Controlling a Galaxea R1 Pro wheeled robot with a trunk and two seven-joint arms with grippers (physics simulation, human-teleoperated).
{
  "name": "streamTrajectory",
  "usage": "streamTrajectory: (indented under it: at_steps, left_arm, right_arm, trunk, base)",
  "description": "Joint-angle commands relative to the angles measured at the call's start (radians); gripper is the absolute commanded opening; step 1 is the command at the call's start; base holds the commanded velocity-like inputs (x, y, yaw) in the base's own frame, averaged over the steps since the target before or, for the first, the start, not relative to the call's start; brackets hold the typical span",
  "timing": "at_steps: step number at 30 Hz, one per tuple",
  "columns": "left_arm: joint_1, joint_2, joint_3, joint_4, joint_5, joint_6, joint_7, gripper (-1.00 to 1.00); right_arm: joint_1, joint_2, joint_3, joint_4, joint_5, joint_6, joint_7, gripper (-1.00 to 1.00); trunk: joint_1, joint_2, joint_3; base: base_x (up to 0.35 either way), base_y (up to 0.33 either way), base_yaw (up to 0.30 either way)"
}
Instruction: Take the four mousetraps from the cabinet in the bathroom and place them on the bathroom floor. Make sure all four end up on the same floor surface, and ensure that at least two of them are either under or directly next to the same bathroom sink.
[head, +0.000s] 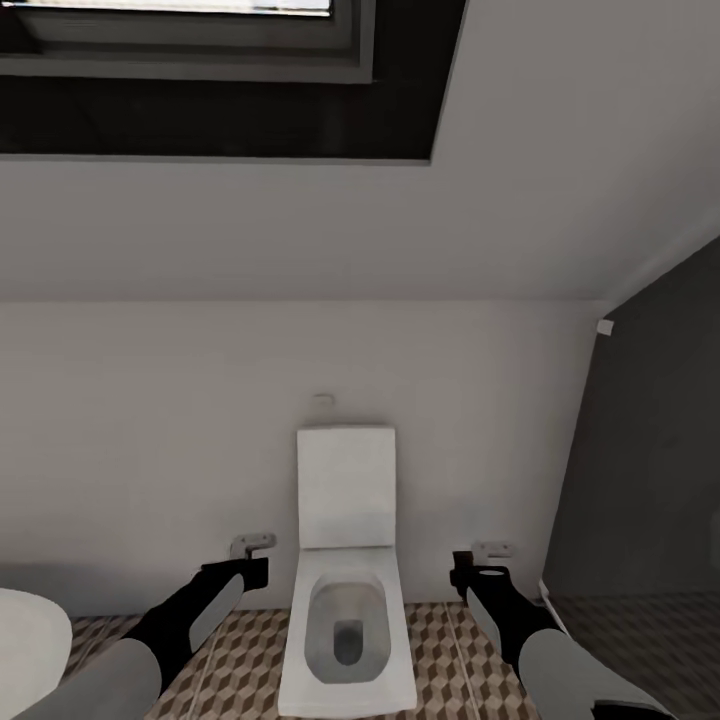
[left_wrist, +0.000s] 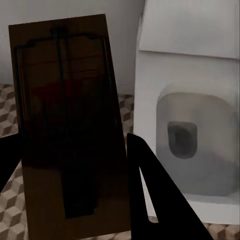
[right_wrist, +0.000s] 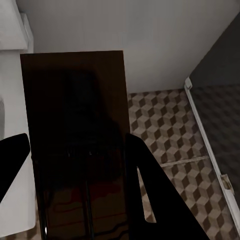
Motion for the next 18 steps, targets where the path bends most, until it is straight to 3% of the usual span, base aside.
streamTrajectory:
  at_steps: [1, 18]
  left_arm:
    - [-0.001, 0.001, -0.008, -0.002, 0.007, 0.003, 0.009, -1.00]
    - [-0.001, 0.002, -0.003, -0.002, 0.008, 0.004, -0.005, -1.00]
  right_arm:
    - [0.000, 0.001, -0.007, -0.002, 0.010, 0.007, 0.000, -1.00]
    - [0.000, 0.003, -0.004, -0.004, 0.013, 0.009, 0.003, -1.00]
  trunk:
    - [0.004, -0.008, -0.005]
    - [0.069, -0.127, -0.058]
  base:
    - [0.000, 0.000, 0.000]
    - [0.000, 0.000, 0.000]
